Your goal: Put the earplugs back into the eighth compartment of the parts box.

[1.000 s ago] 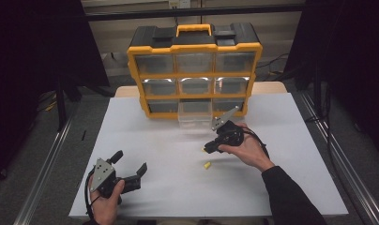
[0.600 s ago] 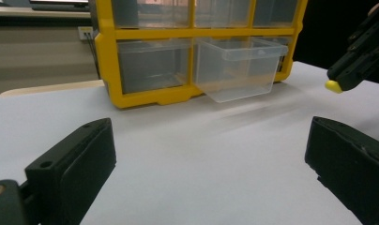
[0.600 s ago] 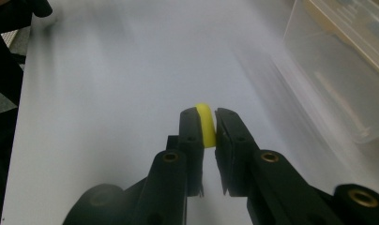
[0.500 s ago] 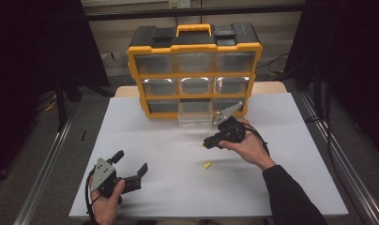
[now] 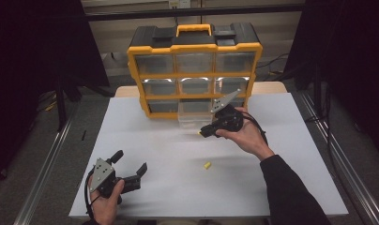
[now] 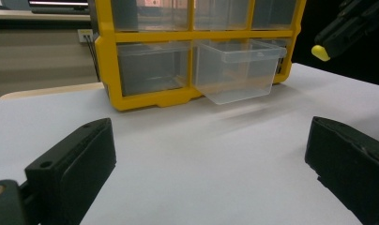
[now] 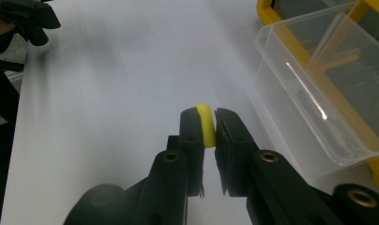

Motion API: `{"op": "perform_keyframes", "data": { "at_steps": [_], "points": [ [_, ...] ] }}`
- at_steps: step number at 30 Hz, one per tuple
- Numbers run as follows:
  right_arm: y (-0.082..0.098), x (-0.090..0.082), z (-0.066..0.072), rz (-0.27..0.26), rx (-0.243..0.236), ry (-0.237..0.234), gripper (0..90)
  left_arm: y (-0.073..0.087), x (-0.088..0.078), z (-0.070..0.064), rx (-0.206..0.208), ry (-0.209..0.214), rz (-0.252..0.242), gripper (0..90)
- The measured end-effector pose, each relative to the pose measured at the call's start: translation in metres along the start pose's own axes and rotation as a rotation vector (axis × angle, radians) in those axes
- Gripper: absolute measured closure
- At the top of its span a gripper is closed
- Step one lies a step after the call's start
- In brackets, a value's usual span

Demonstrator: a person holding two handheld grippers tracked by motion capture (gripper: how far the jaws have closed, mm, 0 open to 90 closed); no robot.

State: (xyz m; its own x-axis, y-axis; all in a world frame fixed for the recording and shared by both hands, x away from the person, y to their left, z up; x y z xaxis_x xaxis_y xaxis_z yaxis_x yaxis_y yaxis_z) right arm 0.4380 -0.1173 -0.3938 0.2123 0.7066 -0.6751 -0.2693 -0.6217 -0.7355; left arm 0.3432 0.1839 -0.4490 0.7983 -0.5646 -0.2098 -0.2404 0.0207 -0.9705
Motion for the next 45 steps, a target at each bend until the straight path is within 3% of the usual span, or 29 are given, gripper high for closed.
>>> {"op": "perform_keyframes", "data": {
  "at_steps": [18,30,45],
  "points": [
    [-0.030,-0.019,-0.027,0.048,-0.025,0.093,81.4,0.000,0.000,0.000,-0.009,0.000,-0.001,2.2],
    [-0.051,-0.030,-0.047,0.062,-0.013,0.134,81.1,0.000,0.000,0.000,-0.009,0.003,-0.001,2.2],
    [-0.057,-0.014,-0.069,0.123,0.024,0.136,80.9,0.000,0.000,0.000,-0.008,0.004,-0.002,2.2]
  ]
}}
Point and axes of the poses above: each handheld gripper's, and its own axes: x roughly forward along the jaws, y roughly out of its underside, z roughly to its left, the point moved 6 cm from there along x, roughly forward along the jaws, and after that the axes turned 4 degrees about -x, right-handed, at the moved point
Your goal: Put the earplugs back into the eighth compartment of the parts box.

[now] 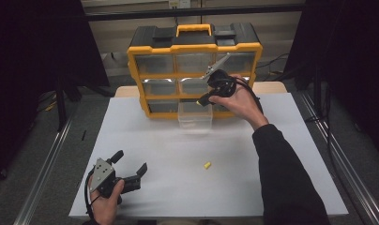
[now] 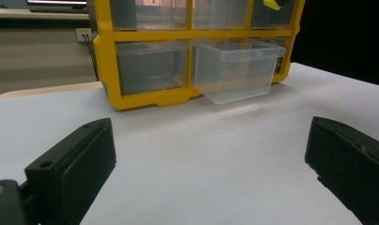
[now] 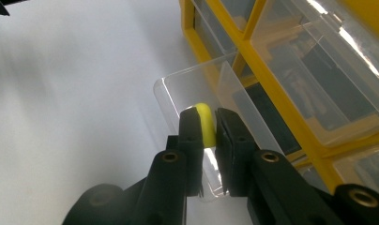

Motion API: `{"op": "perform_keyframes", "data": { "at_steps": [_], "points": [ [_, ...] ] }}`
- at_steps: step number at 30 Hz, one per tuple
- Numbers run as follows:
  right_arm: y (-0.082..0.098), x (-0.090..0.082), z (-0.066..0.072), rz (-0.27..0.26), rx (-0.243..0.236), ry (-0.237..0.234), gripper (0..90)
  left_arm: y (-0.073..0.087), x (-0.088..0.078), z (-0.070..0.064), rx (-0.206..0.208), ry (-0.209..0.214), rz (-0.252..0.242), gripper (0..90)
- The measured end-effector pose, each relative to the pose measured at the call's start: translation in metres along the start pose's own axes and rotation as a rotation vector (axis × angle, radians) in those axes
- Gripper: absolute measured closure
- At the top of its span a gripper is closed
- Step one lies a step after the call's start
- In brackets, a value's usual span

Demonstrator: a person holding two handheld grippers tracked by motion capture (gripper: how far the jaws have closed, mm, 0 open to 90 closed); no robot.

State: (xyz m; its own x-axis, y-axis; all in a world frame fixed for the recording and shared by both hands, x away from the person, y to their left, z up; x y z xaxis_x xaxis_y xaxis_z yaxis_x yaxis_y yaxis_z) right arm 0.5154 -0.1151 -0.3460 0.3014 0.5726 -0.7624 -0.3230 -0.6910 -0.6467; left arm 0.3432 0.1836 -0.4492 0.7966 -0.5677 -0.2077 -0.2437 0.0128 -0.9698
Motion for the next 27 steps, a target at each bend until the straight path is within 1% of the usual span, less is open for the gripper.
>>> {"op": "perform_keyframes", "data": {
  "at_steps": [4,5,7,9,14,16,19,21,23,27],
  "points": [
    [-0.005,0.003,-0.006,0.005,0.013,0.006,81.0,0.000,0.000,0.000,-0.001,0.000,0.002,2.2],
    [-0.006,0.004,-0.008,0.011,0.015,0.010,81.0,0.000,0.000,0.000,-0.001,0.000,0.001,2.2],
    [-0.006,0.007,-0.012,0.031,0.037,0.018,81.1,0.000,0.000,0.000,-0.001,0.001,-0.001,2.2],
    [-0.005,0.010,-0.014,0.043,0.037,0.021,81.1,0.000,0.000,0.000,-0.002,0.001,0.000,2.2],
    [-0.003,0.020,-0.014,0.066,0.031,0.007,81.2,0.001,0.000,0.000,-0.007,0.004,0.002,2.2],
    [-0.002,0.024,-0.014,0.070,0.027,0.000,81.3,0.000,0.000,0.000,-0.001,0.002,0.003,2.2],
    [0.000,0.027,-0.015,0.088,0.028,-0.005,81.2,0.001,0.000,0.000,-0.002,0.002,0.003,2.2],
    [0.002,0.029,-0.015,0.099,0.028,-0.017,81.2,0.000,0.000,0.000,-0.001,0.003,0.002,2.2],
    [0.004,0.031,-0.017,0.111,0.029,-0.017,81.2,0.001,0.000,0.000,-0.001,0.003,0.003,2.2],
    [0.007,0.034,-0.020,0.120,0.036,-0.022,81.1,0.000,0.000,0.000,-0.002,0.003,0.002,2.2]
  ]
}}
Point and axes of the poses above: each handheld gripper's, and its own axes: x roughly forward along the jaws, y roughly out of its underside, z roughly to its left, the point moved 6 cm from there along x, roughly forward along the jaws, and after that the axes turned 4 degrees about -x, right-handed, at the moved point
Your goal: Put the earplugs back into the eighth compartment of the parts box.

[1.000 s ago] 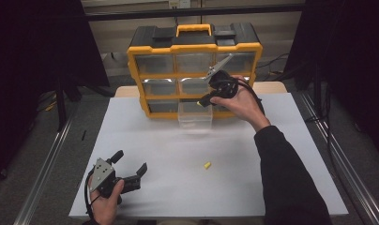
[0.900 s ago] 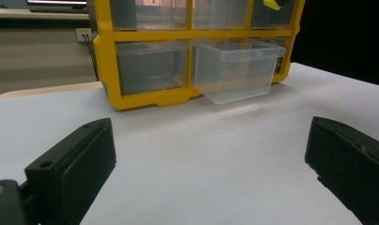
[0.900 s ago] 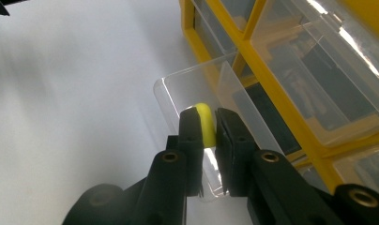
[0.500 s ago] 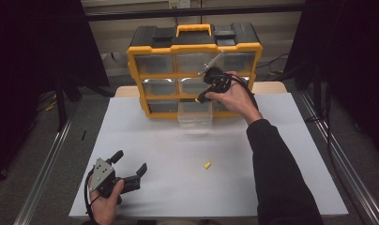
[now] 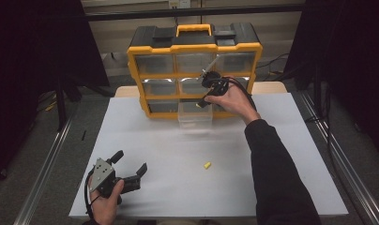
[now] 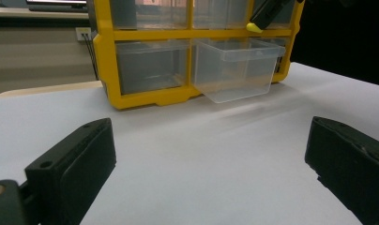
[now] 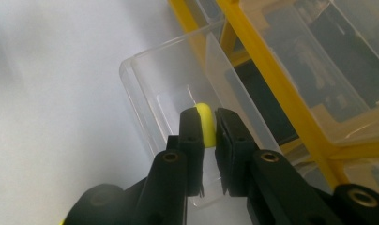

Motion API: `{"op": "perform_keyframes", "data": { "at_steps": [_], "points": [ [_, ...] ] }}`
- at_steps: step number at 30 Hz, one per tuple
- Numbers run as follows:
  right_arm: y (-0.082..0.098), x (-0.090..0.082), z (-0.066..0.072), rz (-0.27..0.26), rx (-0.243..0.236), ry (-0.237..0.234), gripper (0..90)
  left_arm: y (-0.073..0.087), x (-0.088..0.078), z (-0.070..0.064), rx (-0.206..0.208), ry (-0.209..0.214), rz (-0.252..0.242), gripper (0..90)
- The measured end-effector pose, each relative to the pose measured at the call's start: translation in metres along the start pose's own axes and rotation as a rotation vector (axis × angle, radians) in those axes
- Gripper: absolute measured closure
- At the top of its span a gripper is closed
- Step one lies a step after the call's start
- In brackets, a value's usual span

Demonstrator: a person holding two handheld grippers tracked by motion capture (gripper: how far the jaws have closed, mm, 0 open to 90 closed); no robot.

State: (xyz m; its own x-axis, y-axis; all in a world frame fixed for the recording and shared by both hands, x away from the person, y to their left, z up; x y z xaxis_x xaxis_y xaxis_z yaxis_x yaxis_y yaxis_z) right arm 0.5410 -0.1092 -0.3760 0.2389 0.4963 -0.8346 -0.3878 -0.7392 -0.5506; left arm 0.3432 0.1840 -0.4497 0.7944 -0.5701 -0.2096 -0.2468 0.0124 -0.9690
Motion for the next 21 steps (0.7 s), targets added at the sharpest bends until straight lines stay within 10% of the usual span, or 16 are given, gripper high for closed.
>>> {"op": "perform_keyframes", "data": {
  "at_steps": [21],
  "points": [
    [0.013,0.030,-0.009,0.079,0.004,-0.012,79.7,0.001,0.000,0.000,-0.001,0.003,0.004,2.2]
  ]
}}
Point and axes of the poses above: each handheld gripper's, and its own axes: x roughly forward along the jaws, y roughly out of its underside, z roughly to its left, the point moved 6 cm from there along x, roughly forward along the jaws, and after that the axes turned 4 degrees about -x, right-handed, at the moved point
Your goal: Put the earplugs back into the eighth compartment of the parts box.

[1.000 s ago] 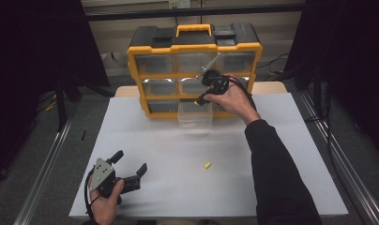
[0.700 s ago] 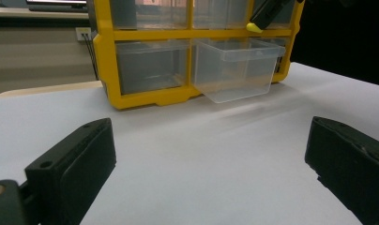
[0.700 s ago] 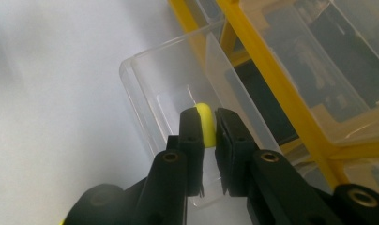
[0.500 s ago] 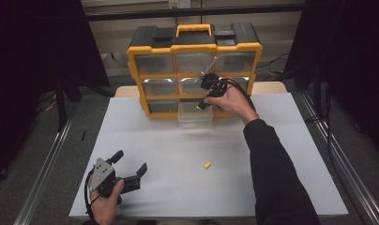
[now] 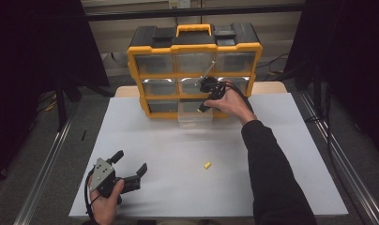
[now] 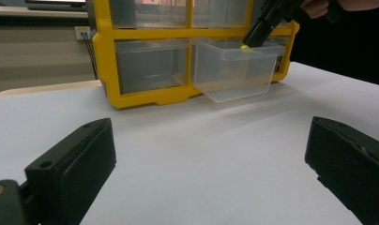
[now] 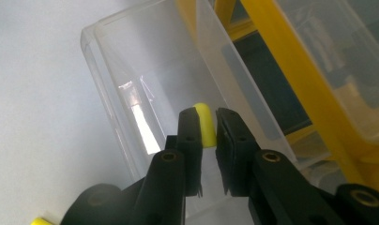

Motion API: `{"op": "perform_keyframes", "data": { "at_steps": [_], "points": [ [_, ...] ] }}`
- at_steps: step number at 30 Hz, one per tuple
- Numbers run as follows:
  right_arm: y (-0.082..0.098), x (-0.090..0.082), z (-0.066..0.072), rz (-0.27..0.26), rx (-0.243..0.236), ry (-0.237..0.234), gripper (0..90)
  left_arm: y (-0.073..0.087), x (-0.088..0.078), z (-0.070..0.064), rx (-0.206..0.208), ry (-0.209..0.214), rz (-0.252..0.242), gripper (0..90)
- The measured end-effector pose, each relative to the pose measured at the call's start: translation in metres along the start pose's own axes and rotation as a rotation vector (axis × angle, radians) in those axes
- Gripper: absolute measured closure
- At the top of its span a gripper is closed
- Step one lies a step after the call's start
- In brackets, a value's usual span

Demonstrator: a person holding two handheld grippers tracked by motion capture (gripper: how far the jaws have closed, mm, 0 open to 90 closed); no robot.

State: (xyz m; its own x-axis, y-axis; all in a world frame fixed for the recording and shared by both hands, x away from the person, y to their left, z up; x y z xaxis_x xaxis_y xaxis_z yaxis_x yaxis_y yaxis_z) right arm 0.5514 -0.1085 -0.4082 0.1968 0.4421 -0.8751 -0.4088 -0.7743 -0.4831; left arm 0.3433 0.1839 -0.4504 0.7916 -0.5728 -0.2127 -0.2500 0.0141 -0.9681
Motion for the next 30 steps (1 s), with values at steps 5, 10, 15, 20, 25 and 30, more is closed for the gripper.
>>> {"op": "perform_keyframes", "data": {
  "at_steps": [5,10,15,20,25,30],
  "points": [
    [0.002,0.003,-0.001,-0.004,0.003,0.004,77.2,0.000,0.000,0.000,0.003,0.002,0.002,2.2],
    [0.002,0.002,-0.003,-0.017,0.014,0.018,60.0,0.000,0.000,-0.001,0.006,0.004,0.002,2.2],
    [0.000,-0.003,-0.002,-0.048,0.032,0.034,41.6,0.000,0.000,-0.001,0.005,0.005,0.002,2.2],
    [-0.002,-0.010,-0.002,-0.090,0.054,0.055,25.4,0.000,0.001,-0.002,0.001,0.009,0.005,2.2],
    [-0.001,-0.018,0.000,-0.118,0.043,0.075,17.1,0.000,0.000,-0.001,0.009,0.007,0.006,2.3],
    [0.004,-0.023,0.004,-0.150,0.036,0.074,11.0,0.001,0.001,-0.002,0.007,0.005,0.006,2.3]
  ]
}}
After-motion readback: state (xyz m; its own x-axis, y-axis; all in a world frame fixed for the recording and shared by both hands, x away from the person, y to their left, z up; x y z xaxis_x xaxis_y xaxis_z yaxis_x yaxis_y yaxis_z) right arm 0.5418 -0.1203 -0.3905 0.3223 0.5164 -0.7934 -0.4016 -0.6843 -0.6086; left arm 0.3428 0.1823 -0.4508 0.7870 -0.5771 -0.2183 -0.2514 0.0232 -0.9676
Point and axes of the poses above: each handheld gripper's, and its own axes: x roughly forward along the jaws, y roughly out of its underside, z roughly to its left, the point moved 6 cm from there along x, roughly forward along the jaws, and after that the axes turned 4 degrees about -x, right-handed, at the moved point
